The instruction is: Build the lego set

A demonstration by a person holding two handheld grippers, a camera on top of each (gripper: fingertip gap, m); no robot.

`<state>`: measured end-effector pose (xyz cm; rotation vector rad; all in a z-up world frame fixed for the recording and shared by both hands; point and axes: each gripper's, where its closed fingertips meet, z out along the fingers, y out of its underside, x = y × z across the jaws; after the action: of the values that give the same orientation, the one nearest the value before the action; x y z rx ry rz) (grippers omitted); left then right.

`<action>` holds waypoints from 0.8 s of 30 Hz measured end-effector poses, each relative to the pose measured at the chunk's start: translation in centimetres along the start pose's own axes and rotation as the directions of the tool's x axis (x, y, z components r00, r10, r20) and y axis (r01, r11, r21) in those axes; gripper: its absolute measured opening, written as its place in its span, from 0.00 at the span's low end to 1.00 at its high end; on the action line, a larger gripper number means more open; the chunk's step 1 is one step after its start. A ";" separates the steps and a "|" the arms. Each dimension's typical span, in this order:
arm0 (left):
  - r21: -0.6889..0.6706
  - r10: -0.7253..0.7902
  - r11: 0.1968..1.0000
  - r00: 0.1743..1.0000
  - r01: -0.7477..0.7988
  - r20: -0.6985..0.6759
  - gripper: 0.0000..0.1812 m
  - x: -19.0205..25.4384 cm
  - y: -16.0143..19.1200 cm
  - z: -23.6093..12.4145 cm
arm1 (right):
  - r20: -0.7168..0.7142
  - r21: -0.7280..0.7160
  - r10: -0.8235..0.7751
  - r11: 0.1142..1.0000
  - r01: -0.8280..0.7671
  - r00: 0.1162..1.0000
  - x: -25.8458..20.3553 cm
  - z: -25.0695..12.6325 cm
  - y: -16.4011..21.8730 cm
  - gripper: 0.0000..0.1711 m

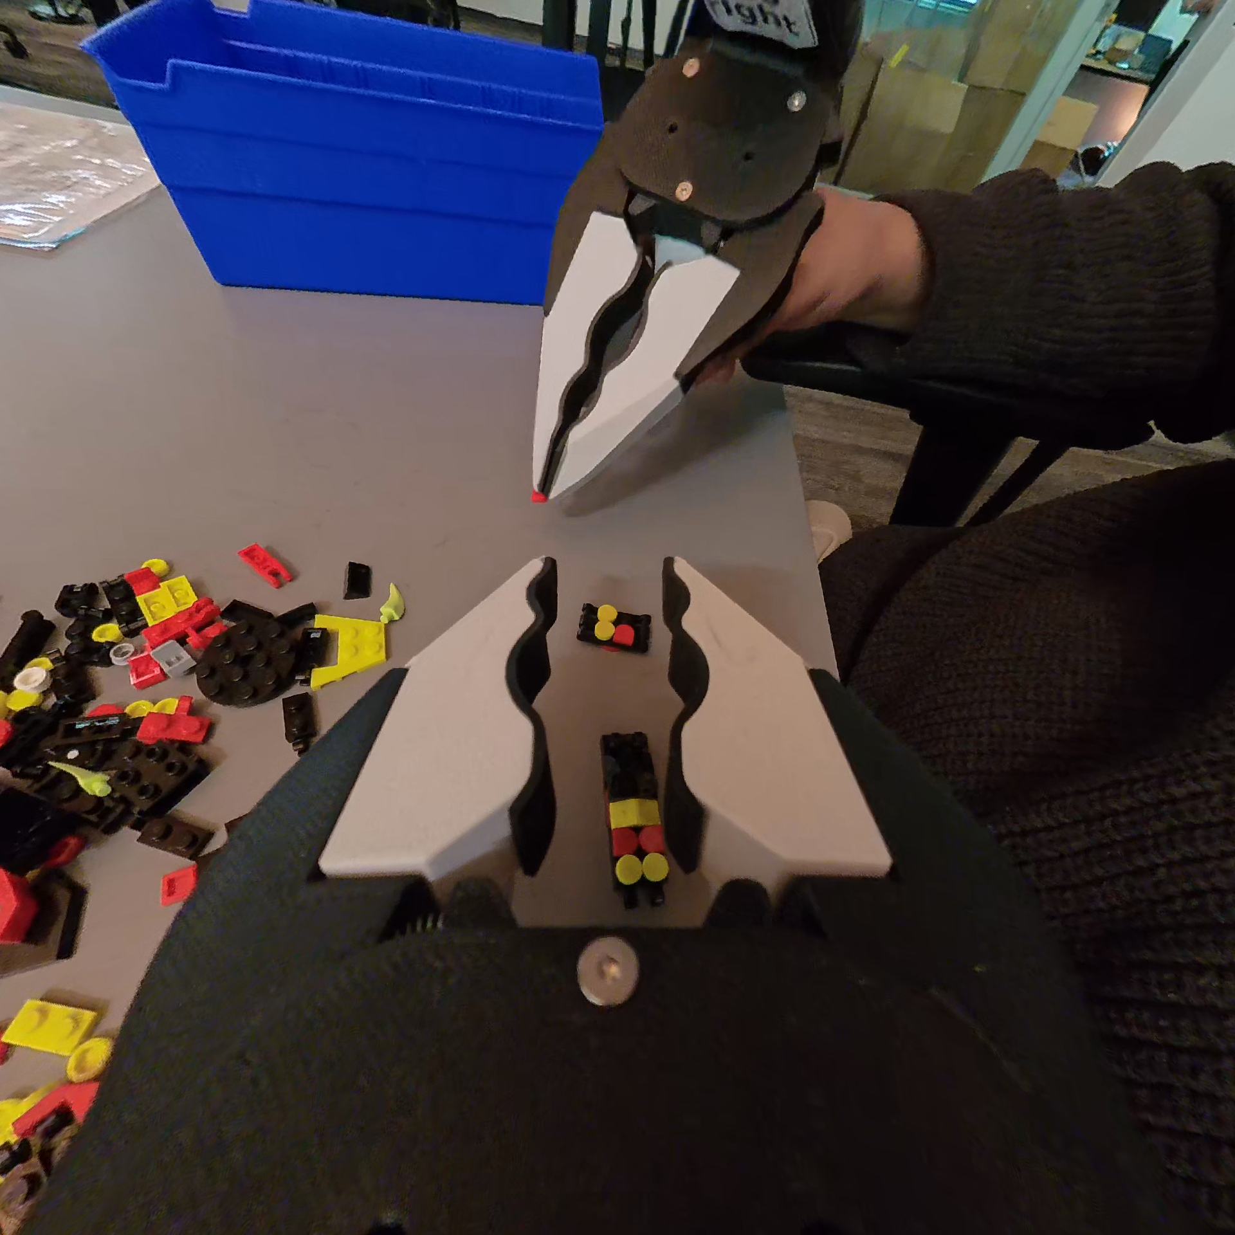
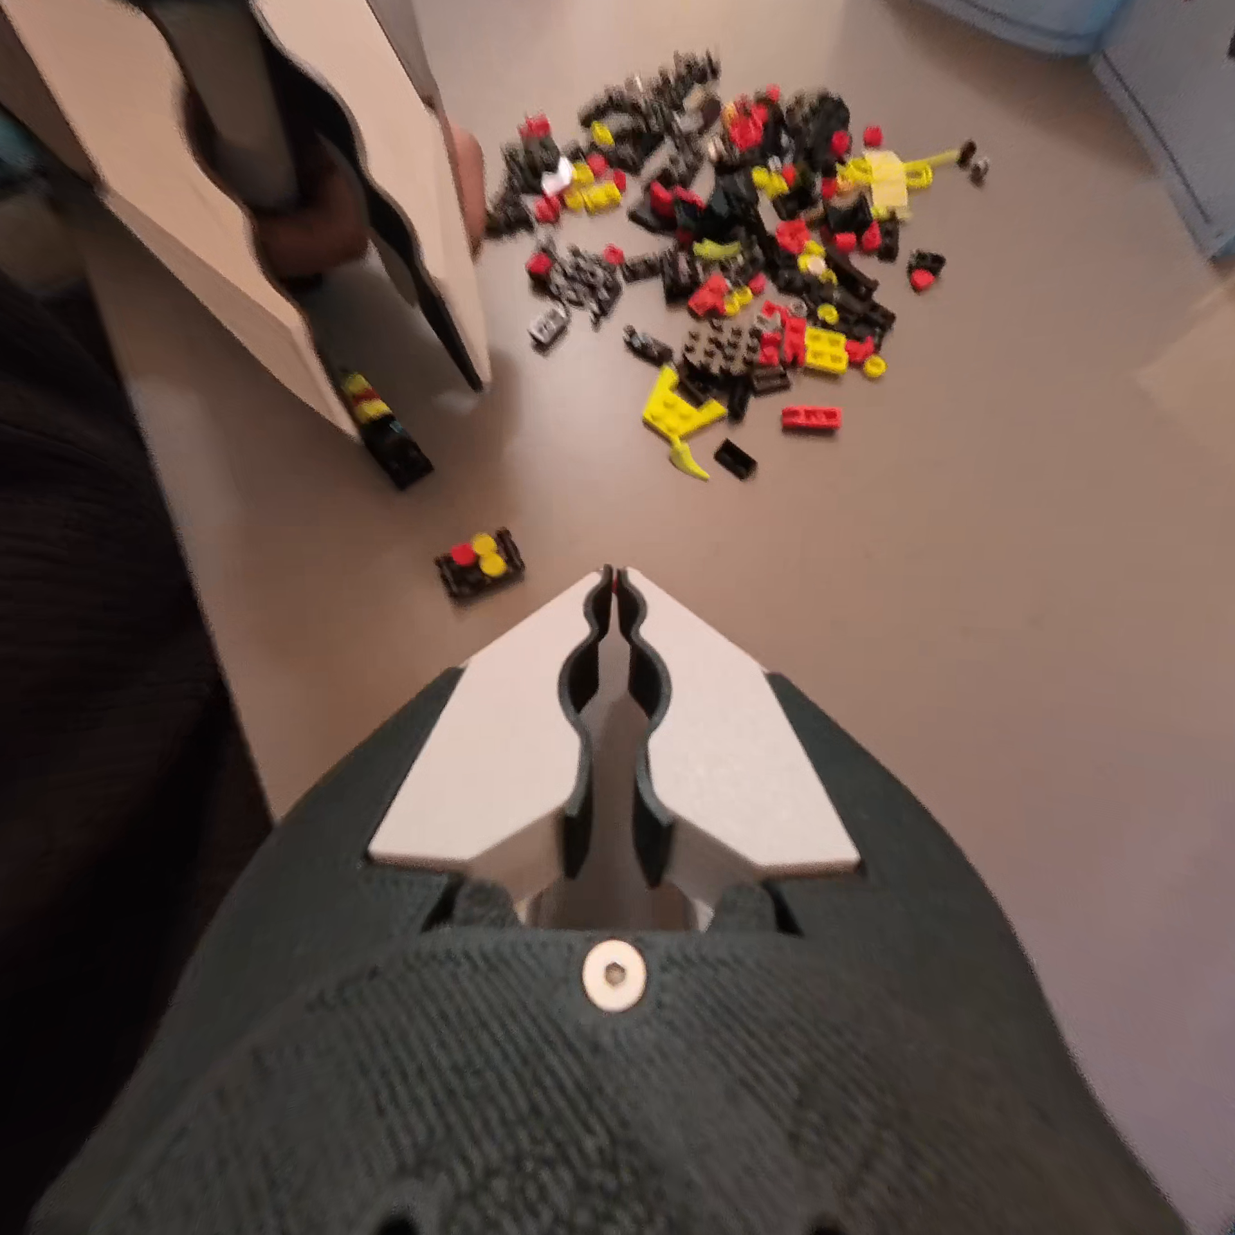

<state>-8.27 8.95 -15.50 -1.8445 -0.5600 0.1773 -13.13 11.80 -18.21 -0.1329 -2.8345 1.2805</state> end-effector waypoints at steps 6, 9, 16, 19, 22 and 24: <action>-0.007 0.023 1.000 1.000 -0.022 0.007 0.15 0.1 0.1 0.1 | 0.205 0.190 0.037 0.979 -0.077 0.978 -3.1 -1.3 -3.4 0.00; 0.009 0.034 0.999 0.999 -0.034 0.003 0.11 0.4 -0.2 0.0 | 0.342 0.299 0.027 0.944 -0.136 0.939 -5.4 -2.4 -5.6 0.00; 0.150 0.185 0.972 0.983 -0.183 -0.001 0.11 2.5 -3.0 -1.1 | 0.514 0.320 0.072 0.908 -0.268 0.855 -7.4 -3.4 -6.9 0.00; 0.155 0.237 0.959 0.971 -0.239 0.030 0.09 2.7 -3.2 -1.3 | 0.544 0.317 0.088 0.899 -0.301 0.835 -7.4 -3.6 -7.0 0.00; 0.170 0.261 0.949 0.964 -0.264 0.042 0.08 2.9 -3.5 -1.3 | 0.574 0.304 0.106 0.893 -0.332 0.812 -7.6 -3.6 -7.1 0.00; 0.172 0.275 0.945 0.960 -0.279 0.051 0.06 3.0 -3.5 -1.3 | 0.593 0.290 0.122 0.890 -0.352 0.796 -7.8 -3.6 -7.1 0.00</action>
<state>-6.17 10.02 -11.34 -1.7408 -0.2889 0.4278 -5.65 9.13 -10.48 -0.1284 -2.9888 2.2542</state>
